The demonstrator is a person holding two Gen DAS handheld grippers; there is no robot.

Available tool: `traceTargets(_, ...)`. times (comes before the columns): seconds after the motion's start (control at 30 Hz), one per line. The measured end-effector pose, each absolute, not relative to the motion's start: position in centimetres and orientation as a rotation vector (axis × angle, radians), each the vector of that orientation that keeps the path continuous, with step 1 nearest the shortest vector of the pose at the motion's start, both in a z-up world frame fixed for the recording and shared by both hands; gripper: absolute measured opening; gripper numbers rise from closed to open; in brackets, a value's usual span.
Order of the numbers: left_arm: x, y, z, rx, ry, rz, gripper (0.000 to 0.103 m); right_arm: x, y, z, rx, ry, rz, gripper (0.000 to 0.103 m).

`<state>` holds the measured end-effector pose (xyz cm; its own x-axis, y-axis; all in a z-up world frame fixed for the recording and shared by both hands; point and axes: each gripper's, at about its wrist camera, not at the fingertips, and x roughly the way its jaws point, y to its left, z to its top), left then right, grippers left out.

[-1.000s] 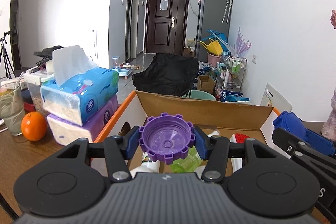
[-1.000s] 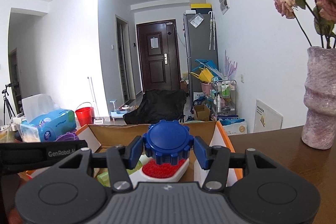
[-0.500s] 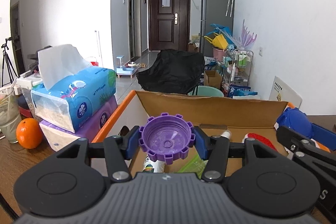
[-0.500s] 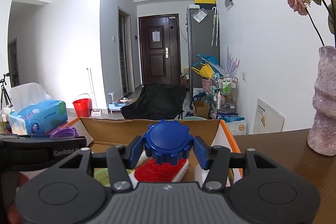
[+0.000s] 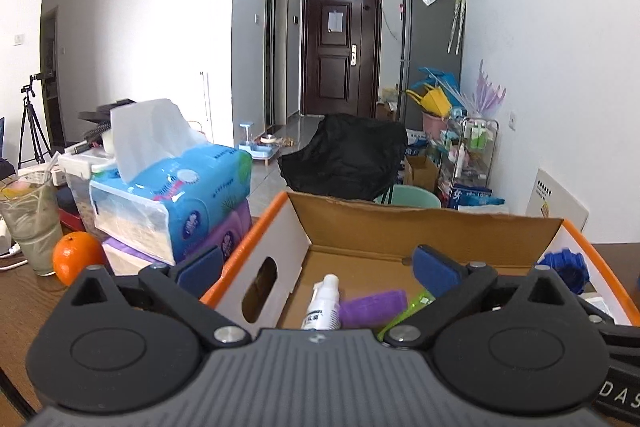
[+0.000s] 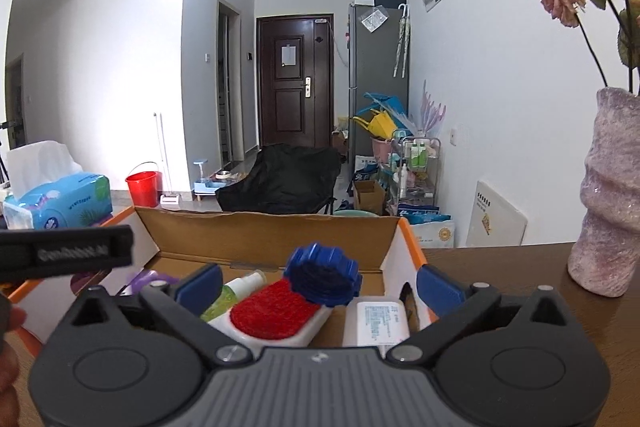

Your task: Organize rigid objects

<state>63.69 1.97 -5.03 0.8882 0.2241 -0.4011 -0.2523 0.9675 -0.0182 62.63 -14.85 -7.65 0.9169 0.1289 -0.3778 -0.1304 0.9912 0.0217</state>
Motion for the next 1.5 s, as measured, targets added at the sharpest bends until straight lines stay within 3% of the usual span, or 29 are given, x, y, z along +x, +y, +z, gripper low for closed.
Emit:
traceTargets(0.73, 58.3, 2.5, -2.4, 0.0, 0.418, 0.225, 0.103, 58.4, -18.2, -4.8, 0.006, 0.385, 0.104, 0.103)
traceTargets(1.5, 38.7, 1.6, 3.7, 0.022, 0.4, 0.153, 0.103, 38.2, -21.4, 2.4, 0.037, 0.304, 0.115, 0.103)
